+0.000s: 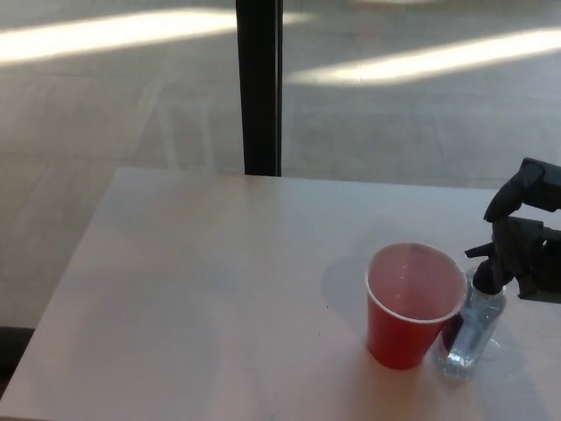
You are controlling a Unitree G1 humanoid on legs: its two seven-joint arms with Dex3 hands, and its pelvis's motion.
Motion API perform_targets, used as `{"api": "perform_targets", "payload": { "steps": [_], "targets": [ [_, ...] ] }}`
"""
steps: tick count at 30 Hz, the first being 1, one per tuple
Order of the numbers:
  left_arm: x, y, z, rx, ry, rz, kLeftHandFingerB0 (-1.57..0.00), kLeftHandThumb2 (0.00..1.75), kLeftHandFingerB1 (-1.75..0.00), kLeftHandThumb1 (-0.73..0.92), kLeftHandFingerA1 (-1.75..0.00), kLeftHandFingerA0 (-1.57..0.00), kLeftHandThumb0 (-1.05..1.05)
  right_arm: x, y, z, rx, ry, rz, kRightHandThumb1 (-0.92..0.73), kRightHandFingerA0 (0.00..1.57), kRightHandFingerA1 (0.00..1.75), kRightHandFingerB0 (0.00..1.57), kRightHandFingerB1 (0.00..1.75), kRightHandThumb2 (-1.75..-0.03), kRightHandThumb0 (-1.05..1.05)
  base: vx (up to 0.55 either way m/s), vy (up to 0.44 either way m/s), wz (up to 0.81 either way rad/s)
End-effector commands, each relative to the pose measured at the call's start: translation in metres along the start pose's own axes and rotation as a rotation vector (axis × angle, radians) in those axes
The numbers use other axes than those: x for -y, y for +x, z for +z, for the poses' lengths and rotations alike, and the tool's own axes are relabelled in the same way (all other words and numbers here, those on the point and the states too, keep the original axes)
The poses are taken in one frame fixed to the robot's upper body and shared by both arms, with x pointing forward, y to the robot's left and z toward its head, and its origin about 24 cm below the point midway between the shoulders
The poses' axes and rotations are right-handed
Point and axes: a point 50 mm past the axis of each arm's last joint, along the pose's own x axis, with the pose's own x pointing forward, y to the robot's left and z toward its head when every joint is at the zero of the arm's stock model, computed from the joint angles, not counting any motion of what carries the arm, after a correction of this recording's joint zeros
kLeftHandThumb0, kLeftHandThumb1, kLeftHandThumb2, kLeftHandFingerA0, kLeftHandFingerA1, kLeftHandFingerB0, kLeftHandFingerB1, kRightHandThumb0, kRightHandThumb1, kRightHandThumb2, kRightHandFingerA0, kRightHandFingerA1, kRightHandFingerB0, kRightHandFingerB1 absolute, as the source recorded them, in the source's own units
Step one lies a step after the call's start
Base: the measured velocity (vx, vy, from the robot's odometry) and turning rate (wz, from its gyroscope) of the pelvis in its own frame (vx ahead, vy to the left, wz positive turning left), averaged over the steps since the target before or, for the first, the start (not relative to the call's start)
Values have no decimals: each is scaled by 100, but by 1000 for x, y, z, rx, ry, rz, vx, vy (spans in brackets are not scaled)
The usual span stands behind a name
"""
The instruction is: The robot uses its right hand fist to press the hand soap kept in the middle of the table to get liquid hand soap out
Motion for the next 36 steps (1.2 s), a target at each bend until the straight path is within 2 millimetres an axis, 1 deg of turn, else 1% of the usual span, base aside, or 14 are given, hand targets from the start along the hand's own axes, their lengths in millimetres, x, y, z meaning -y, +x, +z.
{"api": "perform_targets", "payload": {
  "steps": [1, 9, 10, 13, 15, 19, 20, 21, 24, 25, 26, 27, 29, 36],
  "targets": [
    [-4, 0, 1, 12, -14, 18, -28, 122, -97, 91, -127, -56, -41, -7, -15, -45, -230, -1, 21, -57, 99, 175, 78, 146, -120, -17, 0, 0, 0],
    [-4, 0, 2, 3, -36, 18, -18, 120, -91, 92, -123, -52, -41, -7, -21, -53, -282, -12, 9, -53, 103, 175, 78, 149, -128, -18, 0, 0, 0],
    [-4, 0, 1, 4, -13, 24, -23, 123, -108, 88, -134, -47, -39, -4, -22, -55, -296, -26, 0, -51, 102, 175, 76, 152, -129, -20, 0, 0, 0],
    [-4, 0, 1, 9, 4, 24, -38, 118, -106, 92, -127, -57, -41, -2, -24, -57, -309, -39, -10, -55, 103, 175, 77, 151, -125, -19, 0, 0, 0],
    [-5, 0, 0, 2, -11, 24, -18, 123, -105, 88, -133, -42, -41, 3, -26, -58, -333, -69, -20, -56, 99, 175, 73, 153, -121, -21, 0, 0, 0],
    [-3, 0, 2, -8, -18, 33, -12, 120, -94, 91, -126, -41, -40, 7, -27, -59, -335, -94, -23, -56, 98, 175, 73, 155, -122, -20, 0, 0, 0],
    [-3, 0, 4, 6, -31, 35, -21, 124, -112, 88, -132, -42, -40, 10, -28, -61, -345, -76, -44, -56, 97, 175, 73, 156, -121, -20, 0, 0, 0],
    [-3, 1, 4, 8, -16, 38, -30, 118, -100, 92, -123, -56, -40, 10, -29, -62, -350, -72, -47, -55, 99, 175, 75, 154, -122, -20, 0, 0, 0],
    [-5, 1, 3, 13, -28, 15, -31, 124, -97, 91, -115, -55, -43, 6, -30, -64, -362, -76, -41, -54, 102, 175, 76, 149, -127, -19, 0, 0, 0],
    [-5, 1, 3, 11, -29, 17, -14, 124, -81, 92, -111, -53, -43, 4, -30, -65, -364, -69, -34, -53, 103, 175, 78, 151, -126, -20, 0, 0, 0],
    [-4, 1, 3, 6, -32, 21, -20, 123, -86, 92, -110, -53, -44, 1, -30, -67, -368, -61, -18, -54, 104, 175, 77, 152, -124, -20, 0, 0, 0],
    [-4, 1, 2, 7, -36, 20, -17, 122, -107, 91, -128, -40, -43, -1, -30, -68, -372, -63, -7, -55, 104, 175, 78, 150, -122, -20, 0, 0, 0],
    [-4, 1, 2, 6, -39, 21, -20, 123, -112, 90, -133, -40, -42, -4, -29, -69, -376, -56, 2, -55, 105, 175, 79, 150, -122, -20, 0, 0, 0],
    [-3, 0, 4, 14, -26, 28, -18, 121, -102, 92, -132, -45, -42, 0, -29, -73, -412, -73, -19, -54, 103, 175, 78, 153, -123, -22, 0, 0, 0]
  ]
}}
